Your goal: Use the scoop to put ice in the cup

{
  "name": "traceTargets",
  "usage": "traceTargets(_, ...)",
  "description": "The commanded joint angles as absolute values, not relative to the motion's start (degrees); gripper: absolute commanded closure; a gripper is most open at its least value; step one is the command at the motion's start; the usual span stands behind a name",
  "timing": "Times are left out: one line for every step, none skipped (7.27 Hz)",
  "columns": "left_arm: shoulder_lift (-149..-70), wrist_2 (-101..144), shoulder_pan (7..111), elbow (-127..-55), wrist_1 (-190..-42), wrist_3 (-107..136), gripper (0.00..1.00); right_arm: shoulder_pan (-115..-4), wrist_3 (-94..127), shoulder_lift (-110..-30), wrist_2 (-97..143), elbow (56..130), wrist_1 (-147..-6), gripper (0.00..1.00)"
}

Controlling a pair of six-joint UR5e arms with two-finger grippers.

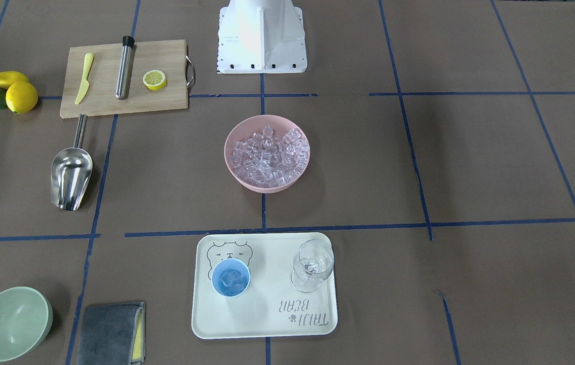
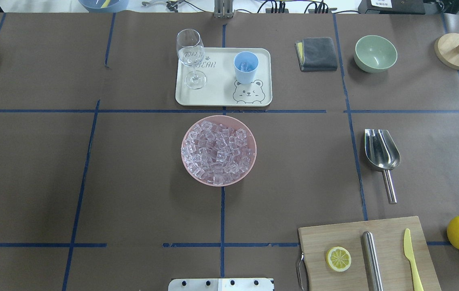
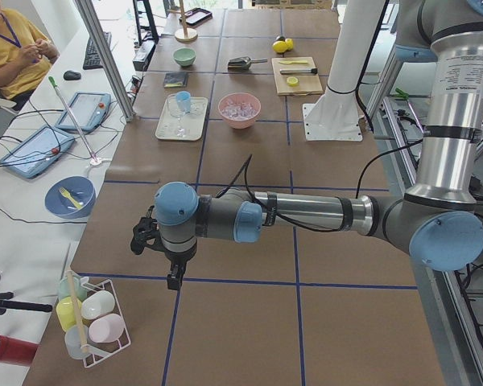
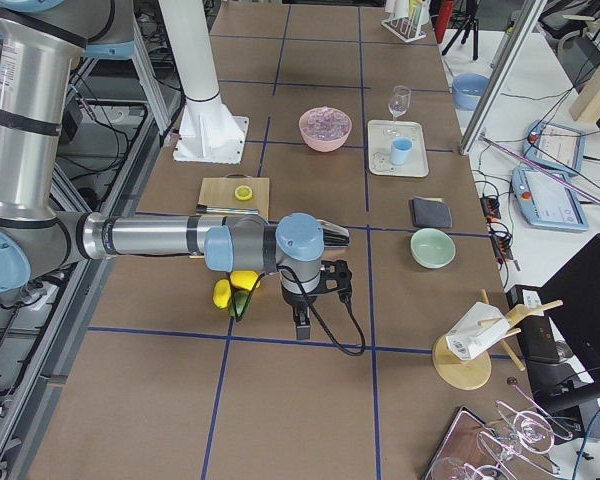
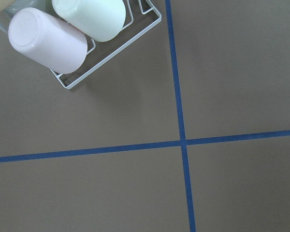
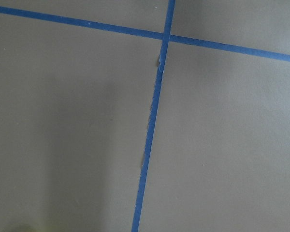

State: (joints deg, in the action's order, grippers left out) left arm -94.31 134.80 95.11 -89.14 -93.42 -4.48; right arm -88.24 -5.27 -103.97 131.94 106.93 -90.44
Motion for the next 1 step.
traceTargets(-94.3, 134.9, 94.9, -89.1, -93.4, -4.5, 0.00, -88.2, -5.3, -104.0, 132.1, 107.0, -90.4, 0.00)
